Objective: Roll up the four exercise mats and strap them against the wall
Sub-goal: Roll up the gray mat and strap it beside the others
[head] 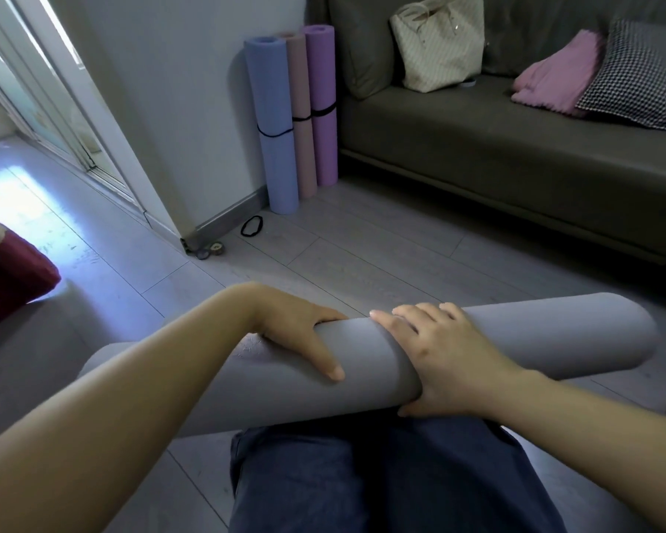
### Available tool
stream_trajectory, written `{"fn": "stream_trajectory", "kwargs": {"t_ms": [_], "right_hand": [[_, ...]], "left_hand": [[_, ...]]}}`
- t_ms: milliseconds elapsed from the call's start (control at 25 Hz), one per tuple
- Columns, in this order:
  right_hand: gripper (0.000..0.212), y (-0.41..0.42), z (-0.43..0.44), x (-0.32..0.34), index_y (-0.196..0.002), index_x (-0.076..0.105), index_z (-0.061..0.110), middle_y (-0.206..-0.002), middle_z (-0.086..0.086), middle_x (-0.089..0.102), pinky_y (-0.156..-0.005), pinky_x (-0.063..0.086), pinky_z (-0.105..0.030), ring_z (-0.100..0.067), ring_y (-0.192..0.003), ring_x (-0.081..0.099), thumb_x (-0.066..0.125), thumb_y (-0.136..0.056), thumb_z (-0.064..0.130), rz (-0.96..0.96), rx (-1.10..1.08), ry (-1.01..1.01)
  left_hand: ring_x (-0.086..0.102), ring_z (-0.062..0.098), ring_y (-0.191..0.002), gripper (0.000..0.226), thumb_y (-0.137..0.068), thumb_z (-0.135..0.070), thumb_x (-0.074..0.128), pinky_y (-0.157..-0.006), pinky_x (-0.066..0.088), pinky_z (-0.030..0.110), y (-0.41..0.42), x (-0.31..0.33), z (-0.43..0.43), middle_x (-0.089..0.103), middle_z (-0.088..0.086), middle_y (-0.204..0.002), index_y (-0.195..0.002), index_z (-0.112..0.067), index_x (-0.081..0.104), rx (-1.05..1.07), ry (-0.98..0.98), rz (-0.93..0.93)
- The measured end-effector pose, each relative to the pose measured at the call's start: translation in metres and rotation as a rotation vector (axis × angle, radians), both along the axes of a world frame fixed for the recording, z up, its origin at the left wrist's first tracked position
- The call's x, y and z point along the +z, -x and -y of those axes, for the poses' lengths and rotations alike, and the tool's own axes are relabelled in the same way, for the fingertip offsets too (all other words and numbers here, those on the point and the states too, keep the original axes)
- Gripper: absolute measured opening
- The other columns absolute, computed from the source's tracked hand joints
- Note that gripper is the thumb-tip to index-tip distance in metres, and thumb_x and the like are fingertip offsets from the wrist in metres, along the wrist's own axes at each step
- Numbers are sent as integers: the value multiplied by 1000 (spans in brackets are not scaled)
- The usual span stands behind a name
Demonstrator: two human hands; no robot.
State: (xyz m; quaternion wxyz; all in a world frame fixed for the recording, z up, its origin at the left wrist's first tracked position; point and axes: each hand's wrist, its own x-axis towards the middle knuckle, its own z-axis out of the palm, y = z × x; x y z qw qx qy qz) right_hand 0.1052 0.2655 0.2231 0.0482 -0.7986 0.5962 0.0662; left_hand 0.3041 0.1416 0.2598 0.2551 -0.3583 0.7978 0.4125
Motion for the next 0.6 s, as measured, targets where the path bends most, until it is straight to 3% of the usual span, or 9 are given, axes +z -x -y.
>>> {"fn": "stream_trajectory", "kwargs": {"t_ms": [160, 240, 440, 600], "right_hand": [[104, 8, 16, -2, -143, 33, 25, -124, 2, 56, -93, 42, -39, -23, -108, 55, 62, -54, 70, 37, 61, 54], [98, 6, 26, 4, -136, 41, 26, -109, 3, 62, -86, 44, -37, -23, -95, 60, 60, -52, 71, -11, 132, 91], [80, -5, 41, 63, -122, 41, 37, -97, 10, 64, -86, 43, -37, -16, -87, 61, 59, -53, 75, -84, 204, 16], [74, -12, 28, 84, -109, 44, 39, -83, 9, 63, -76, 50, -35, -15, -75, 60, 61, -48, 76, -81, 214, -110]], "left_hand": [[42, 10, -123, 99, -64, -71, 65, -105, 31, 32, -14, -8, -45, 37, -17, -139, -144, -45, 12, -111, 633, -66], [44, 11, -120, 100, -61, -75, 60, -100, 35, 33, -20, -10, -61, 40, -16, -137, -142, -46, 9, -107, 772, -75], [50, 5, -111, 90, -58, -71, 68, -94, 43, 33, -31, 24, -45, 46, -23, -128, -134, -52, 22, 13, 607, -167], [52, -4, -102, 79, -62, -59, 77, -85, 43, 20, -36, 33, -47, 51, -31, -111, -128, -54, 32, -2, 343, -196]]}}
